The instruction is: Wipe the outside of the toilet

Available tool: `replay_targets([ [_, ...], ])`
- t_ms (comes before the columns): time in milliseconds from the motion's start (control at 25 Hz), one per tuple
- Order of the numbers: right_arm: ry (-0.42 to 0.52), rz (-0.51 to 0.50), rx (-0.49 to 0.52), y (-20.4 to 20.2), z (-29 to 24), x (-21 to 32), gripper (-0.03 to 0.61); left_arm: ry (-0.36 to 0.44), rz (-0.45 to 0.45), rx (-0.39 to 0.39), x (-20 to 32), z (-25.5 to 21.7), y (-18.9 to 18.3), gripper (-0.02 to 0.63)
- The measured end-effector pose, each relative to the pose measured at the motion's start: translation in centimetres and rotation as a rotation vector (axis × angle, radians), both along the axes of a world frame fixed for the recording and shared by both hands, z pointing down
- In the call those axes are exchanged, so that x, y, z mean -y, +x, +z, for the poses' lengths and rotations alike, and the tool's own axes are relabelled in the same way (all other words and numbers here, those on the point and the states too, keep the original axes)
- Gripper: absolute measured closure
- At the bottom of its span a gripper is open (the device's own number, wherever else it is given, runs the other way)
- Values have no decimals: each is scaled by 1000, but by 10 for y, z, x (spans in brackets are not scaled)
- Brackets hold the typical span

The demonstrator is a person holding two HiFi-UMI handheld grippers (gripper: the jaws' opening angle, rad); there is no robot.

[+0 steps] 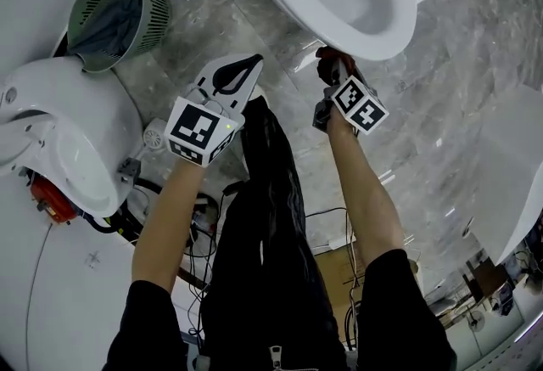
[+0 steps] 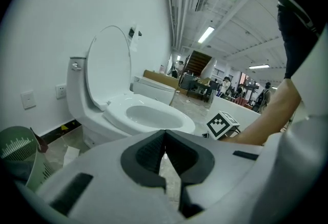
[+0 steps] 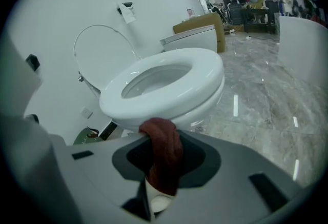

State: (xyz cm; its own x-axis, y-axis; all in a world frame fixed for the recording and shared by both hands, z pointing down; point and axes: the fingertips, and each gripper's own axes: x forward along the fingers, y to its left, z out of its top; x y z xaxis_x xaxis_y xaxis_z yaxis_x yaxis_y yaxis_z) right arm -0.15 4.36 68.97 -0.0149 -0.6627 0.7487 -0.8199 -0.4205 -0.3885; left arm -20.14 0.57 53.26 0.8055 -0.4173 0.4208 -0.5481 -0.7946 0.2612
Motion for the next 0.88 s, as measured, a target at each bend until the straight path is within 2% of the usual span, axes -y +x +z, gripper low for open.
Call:
replay_targets([
  [160,-31,-4,-27,17,6,-10,479,-7,33,-2,-3,1,12,606],
  [360,-90,147,-41,62,18,-25,483,-23,58,-1,-5,7,22,606],
  [640,-104,214,-92,118,20,-22,485,-42,88,-1,2,13,32,606],
  [880,-94,268,-97,140,19,-18,483,-60,90,4,4,15,23,606],
])
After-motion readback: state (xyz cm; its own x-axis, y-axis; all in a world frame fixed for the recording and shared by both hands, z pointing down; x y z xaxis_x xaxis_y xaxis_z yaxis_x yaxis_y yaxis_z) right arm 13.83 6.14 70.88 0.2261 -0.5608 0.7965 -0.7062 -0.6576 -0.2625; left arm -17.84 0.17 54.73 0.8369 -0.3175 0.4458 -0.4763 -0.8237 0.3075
